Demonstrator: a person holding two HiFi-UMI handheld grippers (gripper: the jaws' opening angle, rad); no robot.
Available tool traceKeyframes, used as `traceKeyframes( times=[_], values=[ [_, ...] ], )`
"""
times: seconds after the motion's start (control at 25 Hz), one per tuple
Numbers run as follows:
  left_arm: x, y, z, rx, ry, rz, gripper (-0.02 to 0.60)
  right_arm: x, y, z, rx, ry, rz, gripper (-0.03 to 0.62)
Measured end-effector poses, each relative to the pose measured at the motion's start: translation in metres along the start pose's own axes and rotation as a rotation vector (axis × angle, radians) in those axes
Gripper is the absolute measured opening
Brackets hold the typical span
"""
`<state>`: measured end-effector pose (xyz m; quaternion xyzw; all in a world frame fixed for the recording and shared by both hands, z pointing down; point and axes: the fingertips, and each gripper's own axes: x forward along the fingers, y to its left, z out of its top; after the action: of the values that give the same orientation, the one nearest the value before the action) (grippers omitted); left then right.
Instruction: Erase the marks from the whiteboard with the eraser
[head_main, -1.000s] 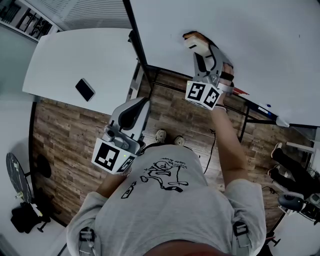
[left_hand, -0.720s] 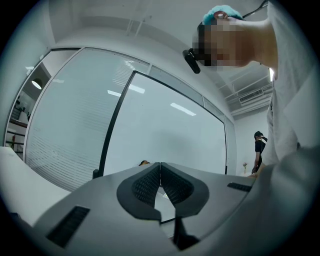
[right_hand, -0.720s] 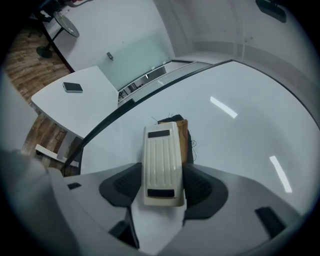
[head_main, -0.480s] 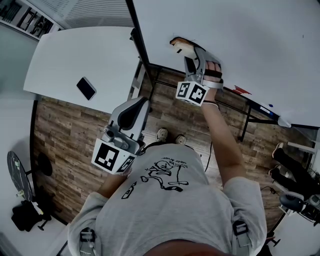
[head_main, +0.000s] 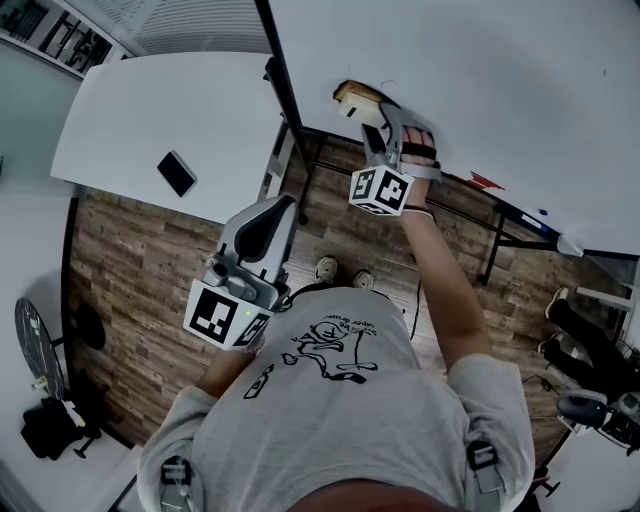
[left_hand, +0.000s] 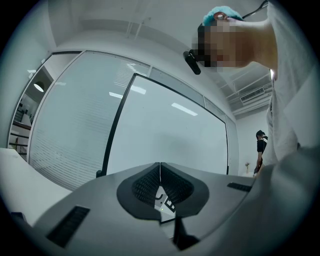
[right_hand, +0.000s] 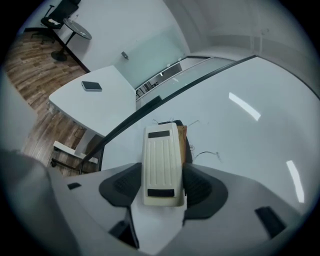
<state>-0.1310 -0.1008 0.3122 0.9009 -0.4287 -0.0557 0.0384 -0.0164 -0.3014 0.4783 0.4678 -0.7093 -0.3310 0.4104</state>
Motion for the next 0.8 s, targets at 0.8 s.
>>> traceKeyframes(
  times=[0.8],
  values=[
    [0.024, -0.003, 0.0, -0.001, 0.005, -0.034, 0.023, -0.049, -0.155, 0.024, 0.142, -0.121, -0.31, 0.258]
  ],
)
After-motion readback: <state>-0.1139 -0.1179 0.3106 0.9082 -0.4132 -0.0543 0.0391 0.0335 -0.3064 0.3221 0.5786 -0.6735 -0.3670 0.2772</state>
